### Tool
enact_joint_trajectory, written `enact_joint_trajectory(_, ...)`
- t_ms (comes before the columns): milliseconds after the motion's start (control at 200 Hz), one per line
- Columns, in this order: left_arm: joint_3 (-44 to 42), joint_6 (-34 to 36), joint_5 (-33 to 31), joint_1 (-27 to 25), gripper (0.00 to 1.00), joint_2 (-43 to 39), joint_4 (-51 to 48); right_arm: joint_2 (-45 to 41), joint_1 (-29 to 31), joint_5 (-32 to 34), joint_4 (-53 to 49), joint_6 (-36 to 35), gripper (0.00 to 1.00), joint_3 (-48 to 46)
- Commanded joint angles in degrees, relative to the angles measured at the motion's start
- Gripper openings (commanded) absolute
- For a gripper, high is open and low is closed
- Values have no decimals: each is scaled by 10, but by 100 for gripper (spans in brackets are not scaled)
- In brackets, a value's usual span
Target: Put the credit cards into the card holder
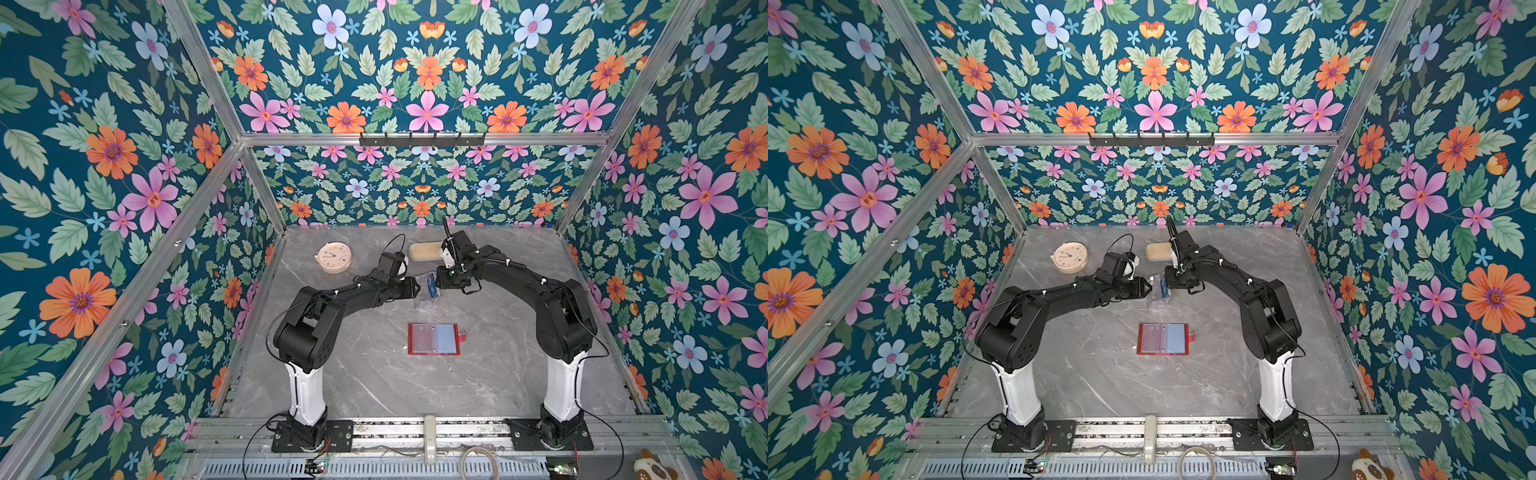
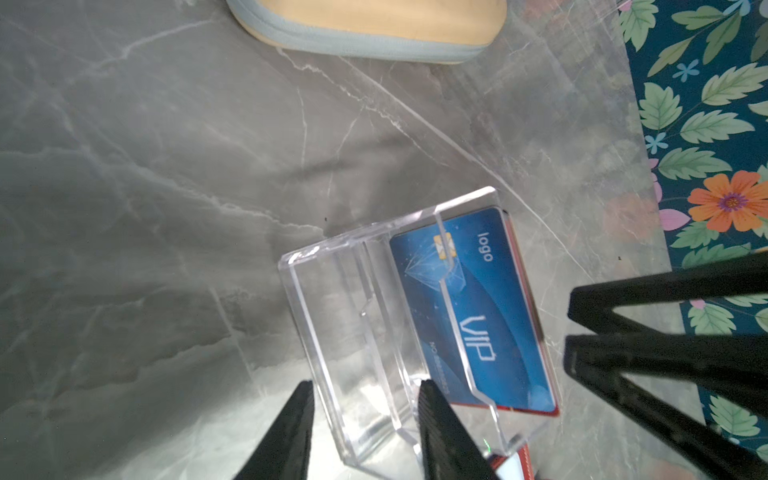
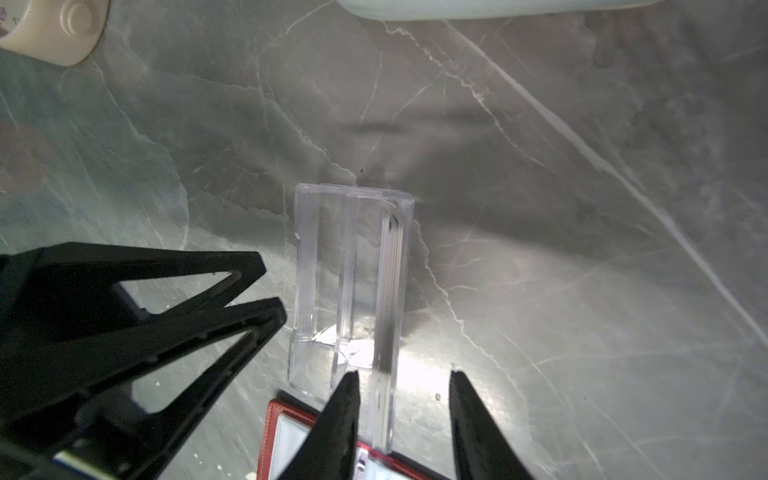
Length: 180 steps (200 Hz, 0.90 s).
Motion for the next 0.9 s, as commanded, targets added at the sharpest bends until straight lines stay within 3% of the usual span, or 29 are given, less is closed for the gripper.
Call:
enact_joint_trajectory(0, 11, 1, 17, 3, 44, 12, -12, 12, -2, -9, -21, -14, 39, 16)
enact_joint_trajectory(895, 30, -34, 0, 4, 42, 50, -24, 119, 0, 5, -112, -27, 38, 145)
